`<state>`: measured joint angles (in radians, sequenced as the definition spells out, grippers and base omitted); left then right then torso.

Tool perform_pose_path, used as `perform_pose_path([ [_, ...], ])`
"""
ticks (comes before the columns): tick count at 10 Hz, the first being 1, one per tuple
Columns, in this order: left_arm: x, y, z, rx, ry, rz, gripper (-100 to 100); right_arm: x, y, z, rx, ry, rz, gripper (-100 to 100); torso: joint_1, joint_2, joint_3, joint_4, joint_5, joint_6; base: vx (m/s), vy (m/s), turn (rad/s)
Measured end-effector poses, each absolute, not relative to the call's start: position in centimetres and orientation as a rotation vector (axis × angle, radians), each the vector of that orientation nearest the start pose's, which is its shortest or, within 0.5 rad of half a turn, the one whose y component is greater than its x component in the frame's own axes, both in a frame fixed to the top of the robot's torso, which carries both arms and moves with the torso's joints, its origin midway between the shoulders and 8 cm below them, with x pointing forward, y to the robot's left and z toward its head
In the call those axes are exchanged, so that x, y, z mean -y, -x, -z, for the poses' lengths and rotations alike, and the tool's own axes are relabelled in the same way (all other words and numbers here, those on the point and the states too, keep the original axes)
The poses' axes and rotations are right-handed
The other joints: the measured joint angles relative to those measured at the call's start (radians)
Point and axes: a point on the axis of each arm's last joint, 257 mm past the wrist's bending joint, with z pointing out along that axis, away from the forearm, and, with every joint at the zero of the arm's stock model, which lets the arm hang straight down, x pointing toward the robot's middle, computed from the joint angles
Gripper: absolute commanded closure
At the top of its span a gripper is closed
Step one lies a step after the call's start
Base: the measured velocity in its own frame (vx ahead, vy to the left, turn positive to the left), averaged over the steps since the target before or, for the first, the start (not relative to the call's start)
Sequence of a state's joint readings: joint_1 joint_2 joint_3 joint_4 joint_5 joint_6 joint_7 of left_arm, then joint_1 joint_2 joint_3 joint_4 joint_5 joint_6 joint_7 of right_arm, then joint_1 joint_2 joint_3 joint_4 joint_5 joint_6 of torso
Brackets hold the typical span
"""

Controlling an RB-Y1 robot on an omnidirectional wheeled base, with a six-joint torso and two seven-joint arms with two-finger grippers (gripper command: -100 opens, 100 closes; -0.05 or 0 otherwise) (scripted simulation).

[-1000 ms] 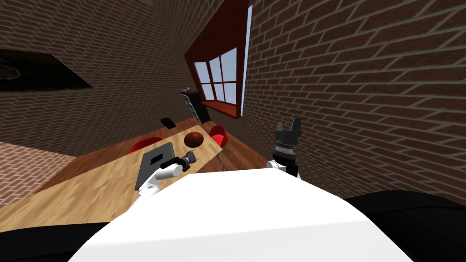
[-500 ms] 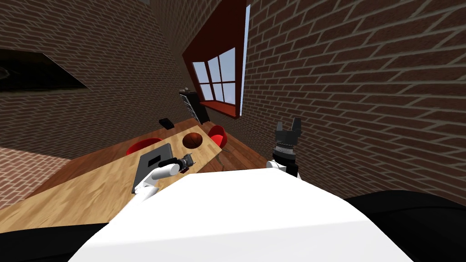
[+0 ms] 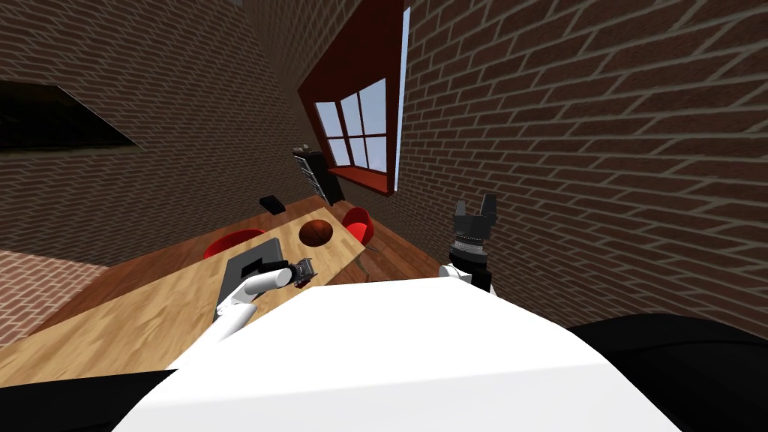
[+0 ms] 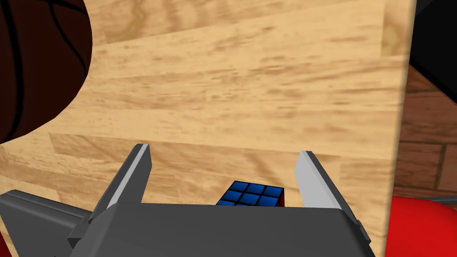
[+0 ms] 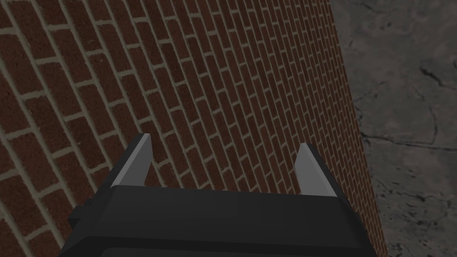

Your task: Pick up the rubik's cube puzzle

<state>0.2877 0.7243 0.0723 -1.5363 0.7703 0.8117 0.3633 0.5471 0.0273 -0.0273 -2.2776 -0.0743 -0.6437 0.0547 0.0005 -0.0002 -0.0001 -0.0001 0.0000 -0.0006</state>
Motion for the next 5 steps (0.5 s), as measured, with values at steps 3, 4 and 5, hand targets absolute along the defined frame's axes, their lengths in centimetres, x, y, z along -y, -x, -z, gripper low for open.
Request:
perform_pose_path([
  [3,-50.5,-30.3,43.9,-1.33,2.488,0.486,-100,30.2,-31.1,-3.5,-0.484,-0.619,-1.265,0,0.0,0.0,0.0,0.0,0.0,0.0,0.009,0.008,-0.015],
  [4,-51.0,-29.6,44.1,-1.317,2.516,0.453,-100,30.2,-31.1,-3.5,-0.484,-0.619,-1.265,0,0.0,0.0,0.0,0.0,0.0,0.0,0.015,0.013,-0.019],
  [5,-51.8,-29.1,44.3,-1.296,2.553,0.413,-100,30.2,-31.1,-3.5,-0.484,-0.619,-1.265,0,0.0,0.0,0.0,0.0,0.0,0.0,0.013,0.012,-0.008],
])
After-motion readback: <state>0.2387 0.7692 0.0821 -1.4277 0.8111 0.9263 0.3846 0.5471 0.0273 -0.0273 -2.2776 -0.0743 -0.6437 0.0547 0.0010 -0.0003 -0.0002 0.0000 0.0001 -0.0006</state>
